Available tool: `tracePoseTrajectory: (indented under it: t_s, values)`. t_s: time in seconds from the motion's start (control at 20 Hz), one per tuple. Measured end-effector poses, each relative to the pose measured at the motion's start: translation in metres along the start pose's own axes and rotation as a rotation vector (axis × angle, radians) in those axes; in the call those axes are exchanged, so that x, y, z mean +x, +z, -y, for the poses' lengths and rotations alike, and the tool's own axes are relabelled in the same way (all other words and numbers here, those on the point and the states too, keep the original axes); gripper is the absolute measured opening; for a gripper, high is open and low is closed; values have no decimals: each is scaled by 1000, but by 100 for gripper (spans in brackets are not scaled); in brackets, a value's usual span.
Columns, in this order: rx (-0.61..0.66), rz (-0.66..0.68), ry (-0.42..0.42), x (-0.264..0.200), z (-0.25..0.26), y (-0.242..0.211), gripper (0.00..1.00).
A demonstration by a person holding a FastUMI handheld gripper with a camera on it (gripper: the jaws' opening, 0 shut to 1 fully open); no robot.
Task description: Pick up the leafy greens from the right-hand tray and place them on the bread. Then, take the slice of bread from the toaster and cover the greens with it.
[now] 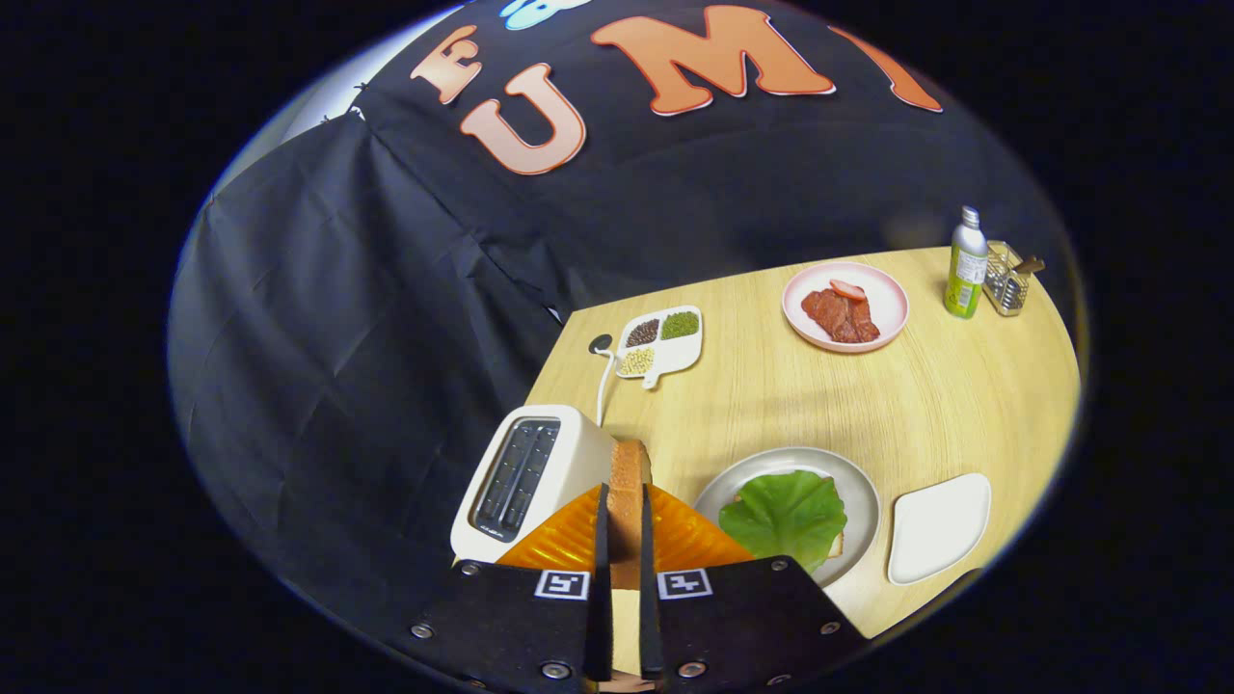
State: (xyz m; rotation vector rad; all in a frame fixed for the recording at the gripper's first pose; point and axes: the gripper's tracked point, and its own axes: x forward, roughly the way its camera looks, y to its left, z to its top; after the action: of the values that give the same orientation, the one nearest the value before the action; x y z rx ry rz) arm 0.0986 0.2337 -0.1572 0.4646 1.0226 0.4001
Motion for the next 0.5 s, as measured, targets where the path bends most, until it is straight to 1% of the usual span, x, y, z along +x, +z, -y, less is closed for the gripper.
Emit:
tracePoseTrajectory:
  t_s: [0.1,0.2,0.45,0.5]
  values:
    - [21,-14,-3,6,18,-8,11]
    - [48,15,-7,13,35,-5,11]
    - [74,-23,-10,27,66,-20,11]
    - [80,-27,0,29,68,-24,11]
